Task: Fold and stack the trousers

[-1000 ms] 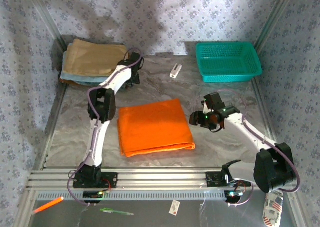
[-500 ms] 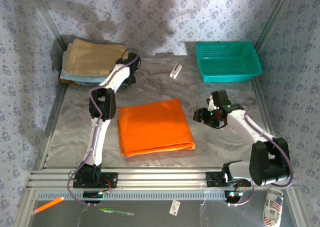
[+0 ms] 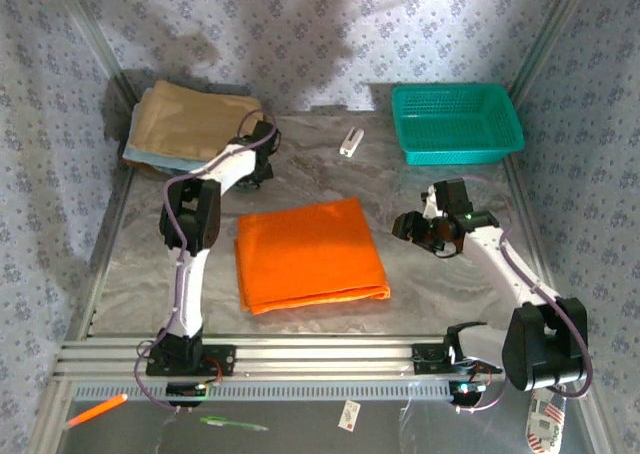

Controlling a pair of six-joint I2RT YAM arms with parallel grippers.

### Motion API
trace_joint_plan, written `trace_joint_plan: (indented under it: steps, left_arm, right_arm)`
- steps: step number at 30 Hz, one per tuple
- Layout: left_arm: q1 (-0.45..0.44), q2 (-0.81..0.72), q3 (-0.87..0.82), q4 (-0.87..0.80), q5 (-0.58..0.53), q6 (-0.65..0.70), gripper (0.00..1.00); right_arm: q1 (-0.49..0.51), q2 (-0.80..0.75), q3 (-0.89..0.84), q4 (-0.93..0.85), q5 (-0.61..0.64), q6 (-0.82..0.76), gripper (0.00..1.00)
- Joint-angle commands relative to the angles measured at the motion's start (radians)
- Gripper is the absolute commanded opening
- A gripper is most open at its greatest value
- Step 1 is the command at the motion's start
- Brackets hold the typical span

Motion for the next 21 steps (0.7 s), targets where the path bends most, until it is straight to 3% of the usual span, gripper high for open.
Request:
trace_joint_plan:
  steps: [1, 8, 9, 11, 12, 14, 16, 17, 21]
  left_arm:
    - [-0.189, 0.012, -0.060, -0.003, 0.274, -0.148, 0.00]
    - [-0.261, 0.080, 0.083, 0.016, 0.348, -0.207, 0.00]
    - [-0.259, 0.081, 0.100, 0.019, 0.364, -0.192, 0.10]
    - [-0.260, 0.054, 0.118, 0.017, 0.390, -0.142, 0.42]
    - [-0.260, 0.030, 0.116, 0.024, 0.407, -0.116, 0.53]
    - [-0.262, -0.044, 0.105, 0.003, 0.405, -0.069, 0.70]
    - [-0.262, -0.141, 0.059, -0.005, 0.409, -0.035, 0.80]
    - [-0.262, -0.206, 0.012, 0.002, 0.409, -0.024, 0.96]
    - [-0.258, -0.494, -0.260, 0.057, 0.402, -0.032, 1.00]
  right_arm:
    - [-0.007, -0.038, -0.024, -0.030, -0.018, 0.014, 0.54]
    - [-0.006, -0.107, -0.071, -0.063, -0.004, 0.018, 0.56]
    - [-0.007, -0.109, -0.074, -0.065, -0.006, 0.019, 0.56]
    - [-0.003, -0.114, -0.081, -0.071, -0.011, 0.019, 0.58]
    - [-0.002, -0.118, -0.084, -0.076, -0.009, 0.014, 0.58]
    - [0.000, -0.125, -0.088, -0.079, -0.005, 0.006, 0.60]
    - [0.008, -0.120, -0.088, -0.070, -0.021, 0.001, 0.62]
    - [0.021, -0.112, -0.084, -0.060, -0.025, 0.001, 0.63]
    - [0.114, -0.041, -0.046, -0.043, 0.056, -0.012, 0.67]
